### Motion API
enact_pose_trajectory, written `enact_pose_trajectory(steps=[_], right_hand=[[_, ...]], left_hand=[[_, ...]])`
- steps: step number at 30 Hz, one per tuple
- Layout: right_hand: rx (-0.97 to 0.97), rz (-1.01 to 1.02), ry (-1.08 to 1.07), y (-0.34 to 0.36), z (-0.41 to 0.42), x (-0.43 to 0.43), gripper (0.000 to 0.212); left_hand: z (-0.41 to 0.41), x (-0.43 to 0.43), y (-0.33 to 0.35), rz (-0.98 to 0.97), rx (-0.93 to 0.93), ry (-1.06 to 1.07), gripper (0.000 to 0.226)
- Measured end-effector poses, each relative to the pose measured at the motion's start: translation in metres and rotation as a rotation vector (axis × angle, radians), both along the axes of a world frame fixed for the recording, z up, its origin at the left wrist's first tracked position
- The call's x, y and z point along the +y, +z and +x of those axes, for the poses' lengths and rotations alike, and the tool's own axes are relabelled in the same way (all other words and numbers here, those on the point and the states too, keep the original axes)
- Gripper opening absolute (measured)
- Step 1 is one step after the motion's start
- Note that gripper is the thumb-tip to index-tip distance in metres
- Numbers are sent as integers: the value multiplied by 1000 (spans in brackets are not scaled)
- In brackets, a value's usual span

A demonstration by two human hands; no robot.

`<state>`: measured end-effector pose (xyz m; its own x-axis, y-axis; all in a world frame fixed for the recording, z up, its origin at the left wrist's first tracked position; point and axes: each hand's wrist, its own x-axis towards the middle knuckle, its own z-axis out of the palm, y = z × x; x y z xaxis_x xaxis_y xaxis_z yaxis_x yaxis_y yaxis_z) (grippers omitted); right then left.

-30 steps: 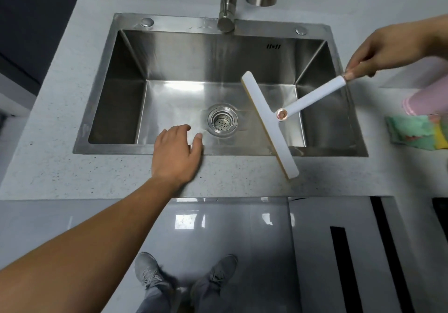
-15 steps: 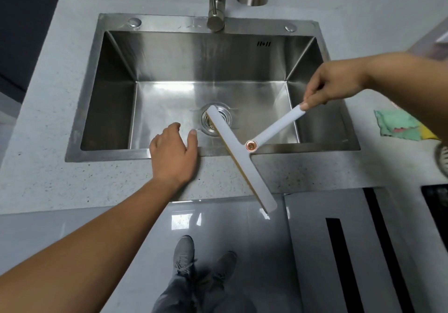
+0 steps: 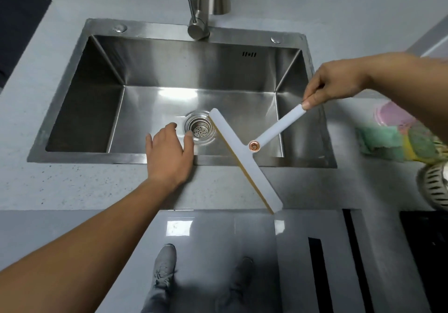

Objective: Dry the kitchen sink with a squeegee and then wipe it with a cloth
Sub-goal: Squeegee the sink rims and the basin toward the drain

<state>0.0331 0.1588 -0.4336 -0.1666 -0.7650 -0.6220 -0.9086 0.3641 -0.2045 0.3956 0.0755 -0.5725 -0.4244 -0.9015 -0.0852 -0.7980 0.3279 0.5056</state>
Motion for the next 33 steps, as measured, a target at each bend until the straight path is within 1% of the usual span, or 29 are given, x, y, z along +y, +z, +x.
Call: enact_pose_trajectory(steps=[4,9,11,14,15,17,19,20,22,26,33], right_hand=[[112,-7,69,17,-27,-5,28],[231,-22,114,41,-59,-13,25],[240,-44,105,51,-68,-10,28],[170,-92,59,56,-67,-14,44],[157,-85,83,53,-62,-15,43],[152,-57,154,39,-51,-13,32],[142,-41,223,22,-39,-11,19],[128,-39,235,15,-36,-10,15],[105,-29,210,8,-40,-10,15],[87,30,175,7,-59,-12,20],[246,2,197,30,-88,-41,21]], left_hand=[[-17,9,-7,-9,-36,27,59],[-17,10,-12,-61,-57,29,62],[-19,10,-12,-83,-65,15,60],[-21,13,-12,-117,-115,-7,55],[-24,15,-11,-138,-116,-13,53],[-34,20,-6,-166,-54,-8,48],[-50,25,-1,-141,21,9,42],[-58,28,0,-108,34,8,40],[-69,35,-2,-57,19,-10,39],[-74,40,-11,-40,-23,15,43],[-75,40,-14,-58,-33,19,41]])
